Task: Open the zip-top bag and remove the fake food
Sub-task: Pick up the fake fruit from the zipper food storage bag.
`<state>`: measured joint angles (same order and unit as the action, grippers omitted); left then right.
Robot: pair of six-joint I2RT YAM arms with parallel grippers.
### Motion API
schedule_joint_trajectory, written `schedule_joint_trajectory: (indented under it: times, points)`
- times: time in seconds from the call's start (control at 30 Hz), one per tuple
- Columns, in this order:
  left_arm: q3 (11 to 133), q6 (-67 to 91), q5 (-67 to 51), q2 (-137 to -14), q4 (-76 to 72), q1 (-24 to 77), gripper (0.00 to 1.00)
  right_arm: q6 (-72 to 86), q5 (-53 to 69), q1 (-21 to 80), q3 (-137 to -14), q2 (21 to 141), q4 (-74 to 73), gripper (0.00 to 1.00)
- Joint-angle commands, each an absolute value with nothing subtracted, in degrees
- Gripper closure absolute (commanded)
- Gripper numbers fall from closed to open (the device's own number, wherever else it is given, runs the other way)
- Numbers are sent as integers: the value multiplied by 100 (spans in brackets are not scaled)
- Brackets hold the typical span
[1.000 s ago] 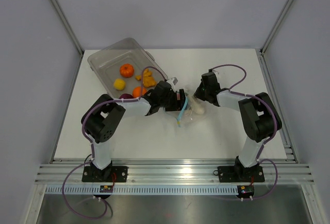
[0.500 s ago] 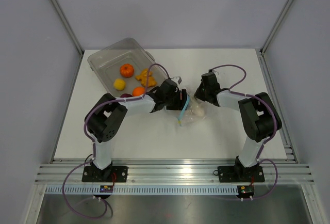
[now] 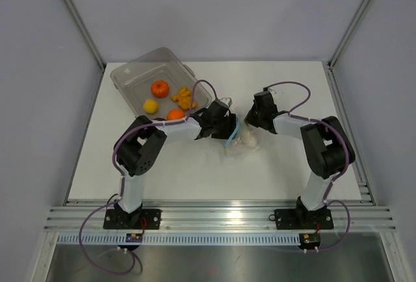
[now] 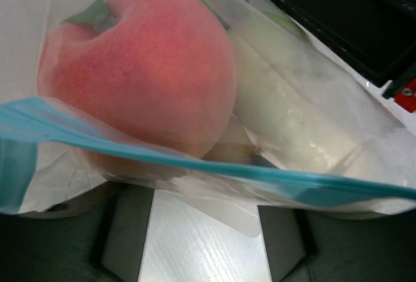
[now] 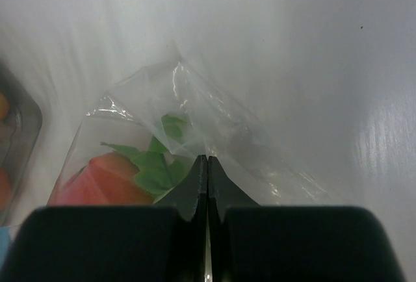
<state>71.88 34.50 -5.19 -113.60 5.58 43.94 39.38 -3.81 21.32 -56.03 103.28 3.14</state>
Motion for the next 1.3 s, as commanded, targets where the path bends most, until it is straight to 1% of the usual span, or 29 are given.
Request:
schedule_joint_trajectory:
  times: [0.0,0.1,0.23,0.5,0.93,0.97,1.13,1.27]
  points:
    - [7453,3340,-378,-11522,659,4430,46,4008,-334,2118,-5810,10362,272,100]
    - [7479,3340,-369,-11531,703,4430,53,4025,-351,2109,-5810,10362,272,100]
    - [7488,3340,-387,-11505,712,4430,56,4017,-387,2110,-5818,10362,237,100]
    - [7383,3305,-439,-11198,738,4430,57,4104,-422,1820,-5774,10292,158,100]
    - [7163,3226,-123,-10530,879,4324,56,4465,-720,1468,-5607,10081,26,100]
    - [7128,3208,-97,-10477,931,4307,56,4474,-747,1468,-5607,10072,-156,100]
    - [6883,3269,-18,-10047,871,4105,56,4438,-703,1459,-5590,10037,-167,100]
    - [6636,3384,-167,-9756,774,3850,56,4421,-686,1459,-5590,10011,-158,100]
